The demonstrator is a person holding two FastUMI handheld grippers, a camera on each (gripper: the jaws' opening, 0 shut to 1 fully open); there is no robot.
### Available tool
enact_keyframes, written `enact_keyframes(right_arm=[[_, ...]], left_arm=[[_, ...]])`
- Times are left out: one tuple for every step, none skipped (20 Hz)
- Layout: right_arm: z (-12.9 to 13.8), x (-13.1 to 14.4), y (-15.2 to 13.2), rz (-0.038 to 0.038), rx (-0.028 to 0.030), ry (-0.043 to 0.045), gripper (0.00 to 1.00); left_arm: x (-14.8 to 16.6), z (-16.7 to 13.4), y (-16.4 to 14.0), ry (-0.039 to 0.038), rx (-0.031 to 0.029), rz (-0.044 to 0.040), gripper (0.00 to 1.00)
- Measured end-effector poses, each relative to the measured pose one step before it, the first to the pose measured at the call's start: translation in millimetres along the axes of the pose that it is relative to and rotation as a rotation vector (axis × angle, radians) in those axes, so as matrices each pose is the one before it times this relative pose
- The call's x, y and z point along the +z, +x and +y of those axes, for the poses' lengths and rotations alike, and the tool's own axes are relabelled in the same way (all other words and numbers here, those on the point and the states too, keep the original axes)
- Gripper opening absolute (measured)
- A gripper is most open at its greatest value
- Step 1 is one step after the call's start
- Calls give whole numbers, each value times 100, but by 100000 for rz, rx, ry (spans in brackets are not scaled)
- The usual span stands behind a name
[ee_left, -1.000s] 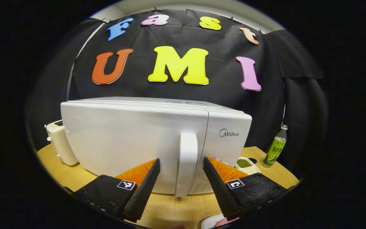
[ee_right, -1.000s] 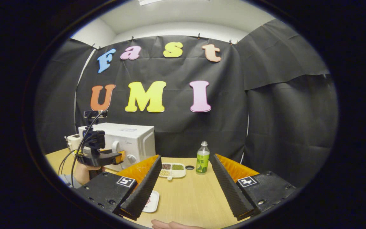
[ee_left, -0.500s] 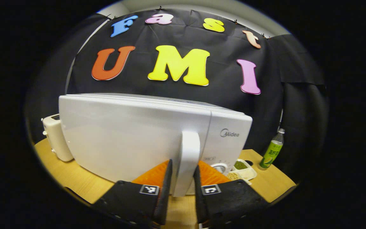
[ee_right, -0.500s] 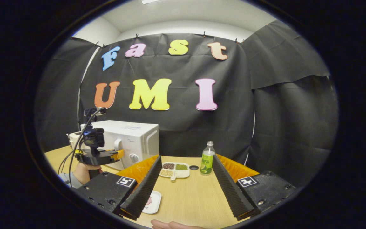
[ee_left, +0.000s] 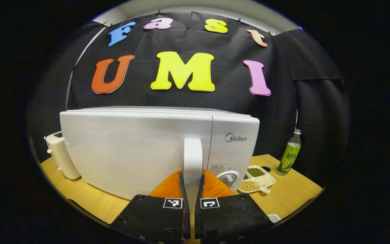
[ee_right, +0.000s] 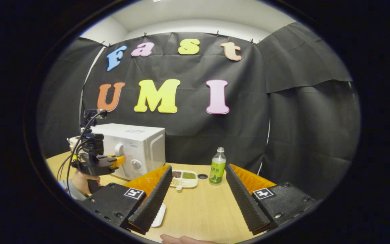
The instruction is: Open the microwave oven with the left hand, put the food in, and close the microwave oven.
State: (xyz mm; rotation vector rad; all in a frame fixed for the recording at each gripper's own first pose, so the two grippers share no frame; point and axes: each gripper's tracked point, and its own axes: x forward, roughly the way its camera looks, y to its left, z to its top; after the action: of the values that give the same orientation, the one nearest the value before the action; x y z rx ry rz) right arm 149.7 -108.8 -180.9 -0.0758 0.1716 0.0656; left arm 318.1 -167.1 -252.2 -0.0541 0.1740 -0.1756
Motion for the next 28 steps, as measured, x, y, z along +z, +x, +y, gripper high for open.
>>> enact_keyframes(right_arm=[[38,-168,161,8,469,449,95],[-72,-84,197,-136,176,661,100],[-218,-256,191,-39,-90,614,95],[-202,-216,328,225,-484,595,95],[-161,-412,412,891,-553,53,100],[-18,-405,348,1492,-374,49,100],[150,-516,120,1326,183,577,100],[288,-271,-1,800,957,1172,100],[233,-285,139,843,665,1170,100],[-130,-364,108,1340,-628,896,100],[-182,-376,178,1122,-742,640,100],[41,-152,44,942,-320,692,95],[158,-180,-108,746,-60,743,95],[157,-65,-79,514,-71,822,95],[112,-61,-139,240,-315,638,95],[188,23,-233,-66,-149,160,95],[228,-123,-252,-144,-417,-212,95],[222,-16,-263,-123,-501,-219,95],[298,-185,-222,196,-323,-172,95],[371,-141,-243,647,101,-200,95],[445,-328,-278,657,224,-200,95],[414,-114,-354,480,51,-237,100],[380,-27,-307,94,-48,-373,100],[361,120,-384,-139,-121,-311,95],[492,33,-314,-213,95,-243,95],[583,161,-370,-310,291,-11,95],[652,109,-439,-310,297,127,95],[700,141,-346,-221,468,29,95]], left_arm=[[-446,-96,-111,-930,-1575,1584,5],[346,-3,-482,-1021,-454,-866,5],[-124,-55,-420,-208,-74,-639,5],[114,181,-129,3621,-541,-1300,5],[-214,-75,22,2453,-1293,921,4],[-121,12,-396,-1385,-702,738,5],[-410,-97,-620,-2213,-235,1645,5],[192,69,-957,834,-541,-1165,5],[-73,128,-901,337,-197,-61,5],[-68,116,-923,644,-634,-791,5],[-171,95,-831,-496,-1123,-110,5],[-272,102,-868,-1869,-1364,501,5],[28,83,-895,-579,-1338,10,5],[-137,153,-913,-153,-956,198,5],[-61,173,-896,1502,-744,-205,4],[-26,270,-899,1515,-561,-480,4],[-242,307,-887,1066,-580,20,4],[-136,216,-985,388,-938,-227,5],[-183,290,-1031,252,-1224,-359,5],[22,440,-1249,50,-820,-1228,4],[-141,478,-1268,387,-272,-443,5],[-64,643,-1320,927,203,-315,5],[-191,728,-1266,947,425,-331,4],[-94,795,-1269,432,714,-269,4],[-121,844,-1228,-19,854,-396,4],[-122,915,-1020,-558,886,-182,4],[-107,828,-1089,-629,940,-333,4],[-58,852,-949,190,607,-214,4]])
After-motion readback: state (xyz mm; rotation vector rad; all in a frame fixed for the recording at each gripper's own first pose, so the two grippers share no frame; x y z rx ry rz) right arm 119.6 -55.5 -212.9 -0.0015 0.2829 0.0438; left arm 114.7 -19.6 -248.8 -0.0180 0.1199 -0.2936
